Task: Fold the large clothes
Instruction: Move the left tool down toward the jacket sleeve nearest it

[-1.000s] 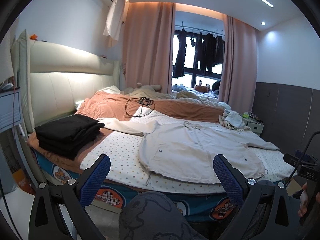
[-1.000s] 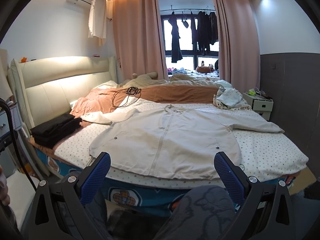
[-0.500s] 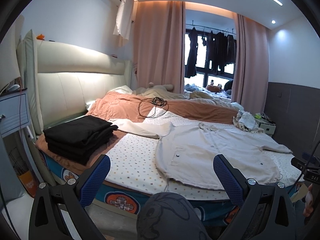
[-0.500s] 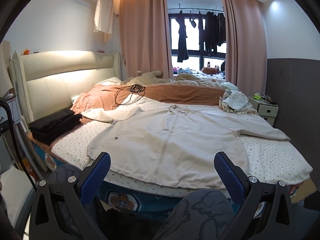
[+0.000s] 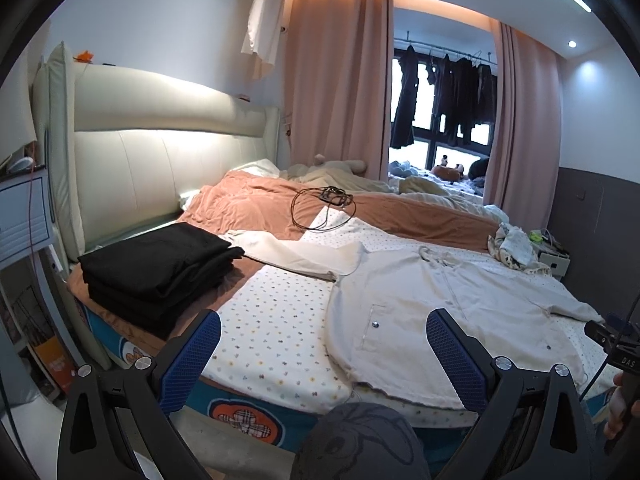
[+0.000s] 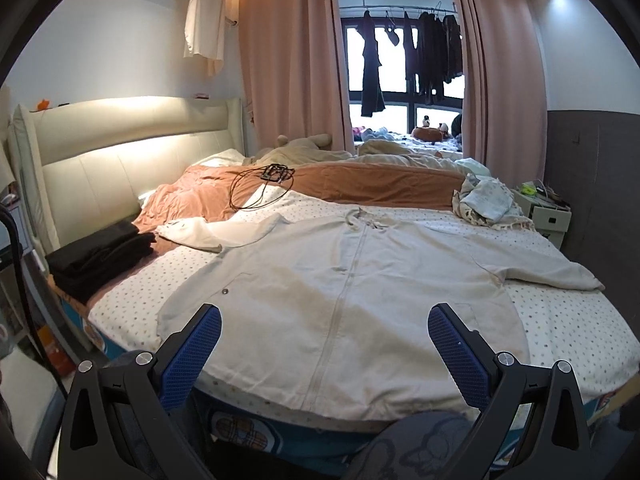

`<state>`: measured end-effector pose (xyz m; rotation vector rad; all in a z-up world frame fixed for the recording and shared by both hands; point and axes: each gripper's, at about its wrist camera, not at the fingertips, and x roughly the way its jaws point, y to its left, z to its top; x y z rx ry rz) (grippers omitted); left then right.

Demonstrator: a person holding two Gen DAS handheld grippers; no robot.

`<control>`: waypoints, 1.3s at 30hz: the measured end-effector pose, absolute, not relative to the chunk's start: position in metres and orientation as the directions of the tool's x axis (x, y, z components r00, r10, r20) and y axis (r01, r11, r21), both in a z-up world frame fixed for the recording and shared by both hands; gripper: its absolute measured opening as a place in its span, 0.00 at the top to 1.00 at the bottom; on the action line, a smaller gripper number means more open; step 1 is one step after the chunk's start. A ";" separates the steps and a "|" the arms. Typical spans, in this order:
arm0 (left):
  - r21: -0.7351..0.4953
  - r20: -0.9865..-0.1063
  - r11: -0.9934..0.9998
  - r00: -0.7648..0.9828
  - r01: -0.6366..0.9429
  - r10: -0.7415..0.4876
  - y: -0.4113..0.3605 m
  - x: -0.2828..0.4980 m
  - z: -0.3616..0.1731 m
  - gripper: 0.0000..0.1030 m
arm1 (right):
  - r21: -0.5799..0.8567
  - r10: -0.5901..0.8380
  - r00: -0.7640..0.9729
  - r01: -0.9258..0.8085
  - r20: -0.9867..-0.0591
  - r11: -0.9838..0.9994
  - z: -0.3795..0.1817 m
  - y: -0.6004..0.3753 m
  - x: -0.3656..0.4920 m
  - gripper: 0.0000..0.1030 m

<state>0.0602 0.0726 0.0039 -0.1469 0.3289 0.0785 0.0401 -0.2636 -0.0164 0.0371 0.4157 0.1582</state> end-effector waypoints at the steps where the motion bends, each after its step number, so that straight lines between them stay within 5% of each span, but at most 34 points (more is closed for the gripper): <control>1: -0.135 -0.333 0.985 0.941 -0.104 0.054 0.074 0.067 0.004 0.00 | 0.067 0.162 0.900 -0.147 -0.405 0.987 -0.016 -0.263 0.049 0.00; 26: -0.169 -0.506 0.958 0.855 -0.233 0.119 0.130 0.237 -0.010 0.01 | 0.197 0.269 0.811 -0.193 -0.520 0.961 -0.036 -0.257 0.241 0.00; 39: -0.210 -0.584 0.948 0.808 -0.239 0.074 0.156 0.345 -0.012 0.22 | 0.234 0.358 0.761 -0.273 -0.540 0.933 -0.042 -0.219 0.348 0.00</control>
